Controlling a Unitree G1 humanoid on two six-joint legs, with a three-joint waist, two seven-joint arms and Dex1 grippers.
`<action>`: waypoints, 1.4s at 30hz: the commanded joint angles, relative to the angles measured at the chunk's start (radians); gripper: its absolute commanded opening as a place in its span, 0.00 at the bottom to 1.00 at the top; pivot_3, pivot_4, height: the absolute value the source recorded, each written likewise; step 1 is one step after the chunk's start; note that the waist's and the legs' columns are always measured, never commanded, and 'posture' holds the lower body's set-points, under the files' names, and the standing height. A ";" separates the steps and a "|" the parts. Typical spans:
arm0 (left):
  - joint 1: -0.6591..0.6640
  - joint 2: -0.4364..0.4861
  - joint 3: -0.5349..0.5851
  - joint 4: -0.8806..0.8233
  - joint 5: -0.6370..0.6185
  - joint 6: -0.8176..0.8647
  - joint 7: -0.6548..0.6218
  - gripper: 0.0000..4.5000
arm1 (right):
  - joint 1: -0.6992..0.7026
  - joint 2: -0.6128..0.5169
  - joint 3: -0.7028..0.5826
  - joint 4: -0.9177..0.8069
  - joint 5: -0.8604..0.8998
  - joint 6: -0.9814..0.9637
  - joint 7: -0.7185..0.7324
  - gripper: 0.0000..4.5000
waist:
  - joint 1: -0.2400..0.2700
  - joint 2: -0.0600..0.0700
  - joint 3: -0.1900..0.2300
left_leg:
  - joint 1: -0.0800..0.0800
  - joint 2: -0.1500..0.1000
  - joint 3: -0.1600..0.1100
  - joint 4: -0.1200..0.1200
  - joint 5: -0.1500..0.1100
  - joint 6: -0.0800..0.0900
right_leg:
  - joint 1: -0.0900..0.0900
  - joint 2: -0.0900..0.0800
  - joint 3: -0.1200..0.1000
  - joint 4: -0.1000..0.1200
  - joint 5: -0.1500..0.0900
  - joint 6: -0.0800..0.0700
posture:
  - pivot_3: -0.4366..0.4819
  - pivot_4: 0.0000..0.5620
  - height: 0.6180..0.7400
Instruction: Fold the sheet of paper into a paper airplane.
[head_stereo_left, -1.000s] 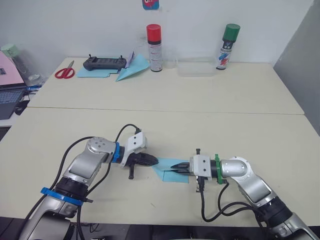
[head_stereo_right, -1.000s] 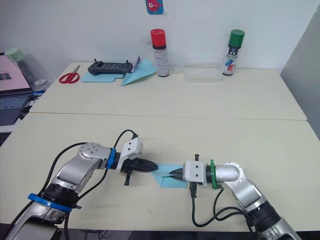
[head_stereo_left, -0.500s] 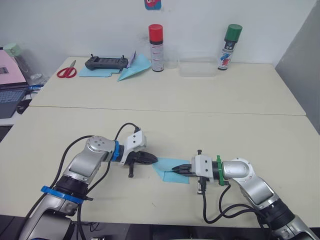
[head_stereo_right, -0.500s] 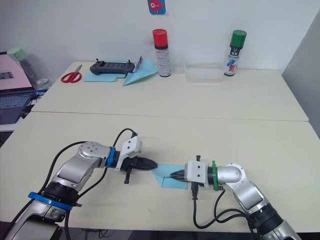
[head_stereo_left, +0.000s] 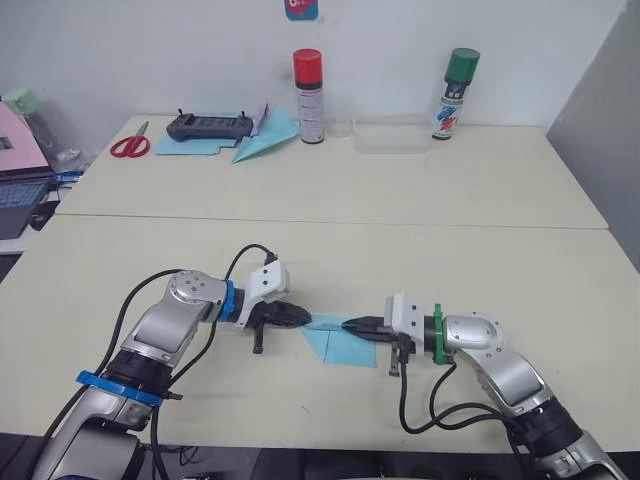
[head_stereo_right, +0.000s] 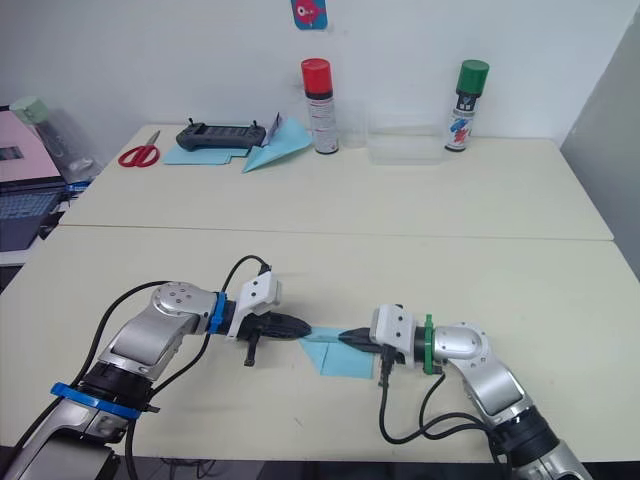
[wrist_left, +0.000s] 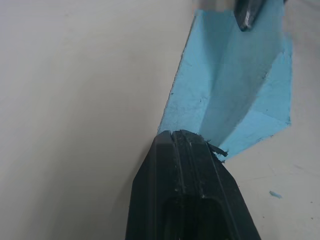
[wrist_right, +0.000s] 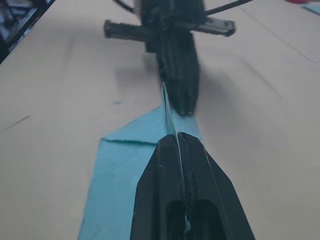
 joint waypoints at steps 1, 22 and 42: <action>0.002 0.010 0.000 0.024 0.034 0.015 0.020 0.00 | -0.029 0.024 -0.028 -0.014 0.014 0.038 -0.037 0.01 | 0.000 0.000 0.000 | 0.000 0.000 0.000 0.000 0.000 0.000 | 0.000 0.000 0.000 0.000 0.000 0.000 | 0.48 0.27 1.00; 0.016 0.034 -0.006 -0.004 0.041 0.005 -0.008 0.00 | -0.070 0.043 0.010 0.126 -0.151 0.022 -0.133 0.01 | -0.003 0.000 0.000 | -0.001 0.000 0.000 0.000 0.000 0.000 | 0.000 0.000 0.000 -0.001 0.000 0.000 | 0.48 0.27 1.00; 0.025 -0.020 -0.033 -0.096 0.134 -0.125 0.111 0.00 | -0.065 0.034 0.014 0.146 -0.175 -0.005 -0.141 0.01 | -0.003 0.000 0.000 | -0.002 0.000 0.000 -0.001 0.000 0.000 | -0.001 0.000 0.000 -0.001 0.000 0.000 | 0.48 0.27 1.00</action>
